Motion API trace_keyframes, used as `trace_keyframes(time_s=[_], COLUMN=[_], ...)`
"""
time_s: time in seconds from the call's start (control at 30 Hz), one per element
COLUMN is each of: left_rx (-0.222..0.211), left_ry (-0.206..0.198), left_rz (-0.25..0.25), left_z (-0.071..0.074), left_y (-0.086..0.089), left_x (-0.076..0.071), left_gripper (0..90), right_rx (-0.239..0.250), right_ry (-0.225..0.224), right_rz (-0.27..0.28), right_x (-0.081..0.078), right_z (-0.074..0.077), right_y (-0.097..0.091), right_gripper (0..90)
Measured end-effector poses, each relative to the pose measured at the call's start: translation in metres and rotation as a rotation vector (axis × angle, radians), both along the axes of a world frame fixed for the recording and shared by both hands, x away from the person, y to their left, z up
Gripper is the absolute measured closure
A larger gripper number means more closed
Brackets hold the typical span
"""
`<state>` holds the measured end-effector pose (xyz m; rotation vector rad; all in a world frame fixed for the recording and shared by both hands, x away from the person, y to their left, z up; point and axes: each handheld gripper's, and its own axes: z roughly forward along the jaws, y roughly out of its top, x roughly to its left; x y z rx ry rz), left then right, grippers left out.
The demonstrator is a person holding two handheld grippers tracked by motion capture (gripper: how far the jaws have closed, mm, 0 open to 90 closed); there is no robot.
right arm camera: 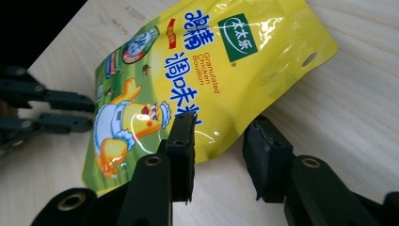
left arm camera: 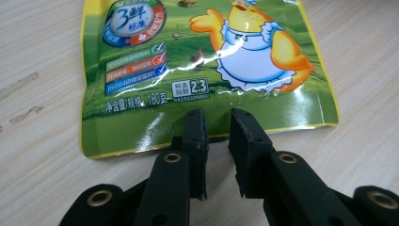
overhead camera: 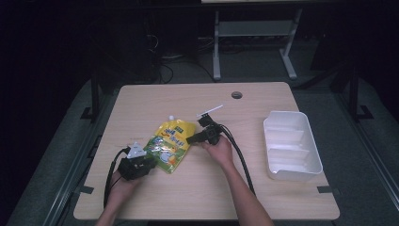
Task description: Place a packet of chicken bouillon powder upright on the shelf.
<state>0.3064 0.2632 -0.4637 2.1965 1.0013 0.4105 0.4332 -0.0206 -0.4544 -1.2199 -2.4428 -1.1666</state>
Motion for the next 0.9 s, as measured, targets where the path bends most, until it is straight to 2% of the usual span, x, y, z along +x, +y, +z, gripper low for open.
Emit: trace_keyframes(time_s=[0.03,0.07,0.1,0.13,0.17,0.2,0.3,0.37,0.5,0.57,0.63,0.73,0.8,0.83,0.87,0.9], left_rx=[-0.001,-0.003,-0.004,-0.004,-0.004,-0.004,-0.010,-0.022,-0.068,-0.084,-0.110,-0.161,-0.205,-0.242,-0.242,-0.278], left_ry=[-0.001,-0.001,0.000,0.000,0.001,0.001,0.001,-0.006,-0.027,-0.023,-0.024,-0.037,-0.045,-0.049,-0.049,-0.054], left_rz=[-0.003,-0.005,-0.007,-0.007,-0.009,-0.009,-0.010,-0.009,0.013,0.022,0.047,0.072,0.085,0.087,0.087,0.091], left_z=[0.000,0.001,0.001,0.001,0.001,0.001,0.002,0.004,0.008,0.008,0.008,0.011,0.013,0.014,0.014,0.015], left_y=[0.000,0.000,0.000,0.000,0.000,0.000,0.001,0.002,0.010,0.013,0.018,0.023,0.026,0.028,0.028,0.029], left_x=[0.000,0.000,0.000,0.000,0.000,0.000,0.000,-0.001,-0.001,-0.001,0.000,0.000,0.000,0.000,0.000,0.000], left_gripper=[75.8,75.8,75.8,75.7,75.2,75.1,74.0,73.5,68.3,67.2,61.9,52.0,40.1,35.1,31.8,26.4], right_rx=[0.018,0.018,0.044,0.044,0.056,0.056,0.088,0.093,0.069,0.068,0.069,0.073,0.088,0.095,0.095,0.101], right_ry=[0.005,0.005,0.017,0.017,0.021,0.021,0.032,0.028,-0.023,-0.033,-0.066,-0.113,-0.151,-0.177,-0.177,-0.211], right_rz=[-0.025,-0.025,-0.056,-0.056,-0.086,-0.086,-0.105,-0.105,-0.079,-0.072,-0.049,-0.013,0.009,0.030,0.030,0.062], right_x=[0.003,0.003,0.007,0.007,0.010,0.010,0.013,0.013,0.007,0.006,0.000,-0.009,-0.017,-0.024,-0.024,-0.031], right_z=[-0.003,-0.003,-0.007,-0.007,-0.010,-0.010,-0.013,-0.013,-0.004,-0.002,0.006,0.020,0.032,0.042,0.042,0.052], right_y=[0.001,0.001,0.001,0.001,0.001,0.001,0.000,0.001,0.002,0.002,0.000,-0.003,-0.007,-0.009,-0.009,-0.011], right_gripper=[63.9,63.9,69.2,69.2,75.5,75.5,89.0,89.8,90.0,90.0,90.0,90.0,90.0,90.0,90.0,90.0])
